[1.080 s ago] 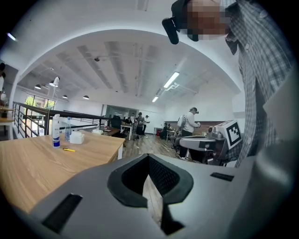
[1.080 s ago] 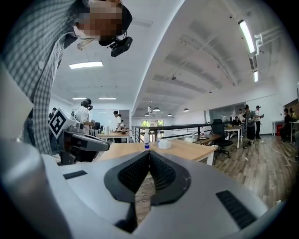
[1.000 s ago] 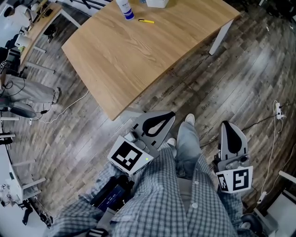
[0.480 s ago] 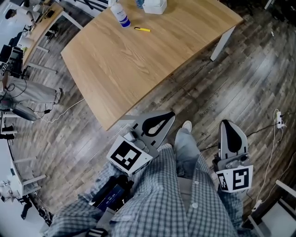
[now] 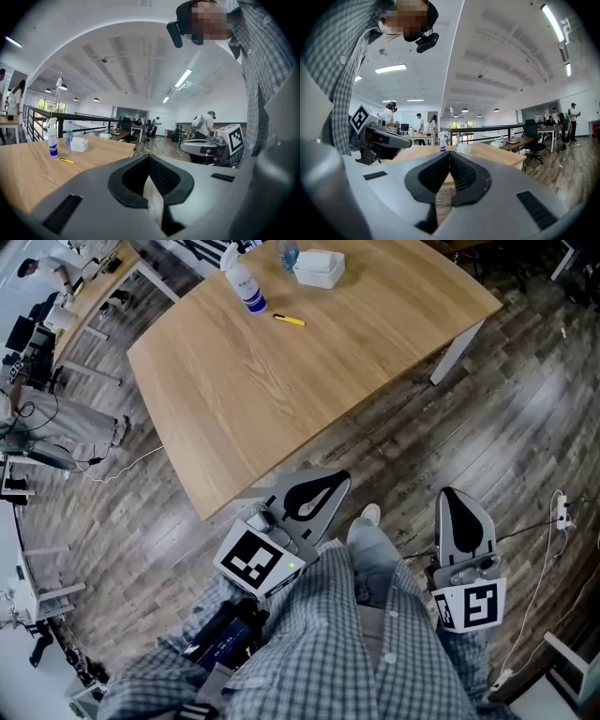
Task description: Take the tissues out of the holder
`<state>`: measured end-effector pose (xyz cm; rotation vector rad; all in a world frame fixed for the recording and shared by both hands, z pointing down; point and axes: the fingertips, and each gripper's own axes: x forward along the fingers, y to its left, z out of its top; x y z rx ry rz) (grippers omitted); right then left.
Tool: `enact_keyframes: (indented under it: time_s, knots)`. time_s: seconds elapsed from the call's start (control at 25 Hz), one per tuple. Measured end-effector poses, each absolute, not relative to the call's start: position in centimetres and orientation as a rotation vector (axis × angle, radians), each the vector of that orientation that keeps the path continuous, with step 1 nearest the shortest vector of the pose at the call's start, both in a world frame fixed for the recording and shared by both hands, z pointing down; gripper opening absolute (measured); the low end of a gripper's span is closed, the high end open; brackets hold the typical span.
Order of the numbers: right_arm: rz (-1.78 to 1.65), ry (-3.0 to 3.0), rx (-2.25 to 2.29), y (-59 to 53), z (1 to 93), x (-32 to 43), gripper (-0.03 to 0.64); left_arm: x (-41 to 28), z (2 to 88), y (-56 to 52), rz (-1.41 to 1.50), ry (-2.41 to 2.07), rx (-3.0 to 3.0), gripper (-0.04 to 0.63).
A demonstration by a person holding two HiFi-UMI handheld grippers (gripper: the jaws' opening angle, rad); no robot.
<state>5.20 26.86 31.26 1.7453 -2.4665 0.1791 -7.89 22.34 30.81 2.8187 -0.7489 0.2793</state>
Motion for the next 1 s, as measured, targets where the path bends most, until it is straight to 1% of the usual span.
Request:
enact_keyframes:
  time_s: [0.52,1.0]
  knots:
    - [0.184,-2.564,1.613,21.3,31.9,8.5,0.011,-5.8,30.5,19.3,0.294,-0.904,2.774,0.005]
    - [0.134,-2.621,1.532,19.5,31.8,7.7,0.011,-6.0,30.1,17.7,0.289,-0.985,2.776,0.005]
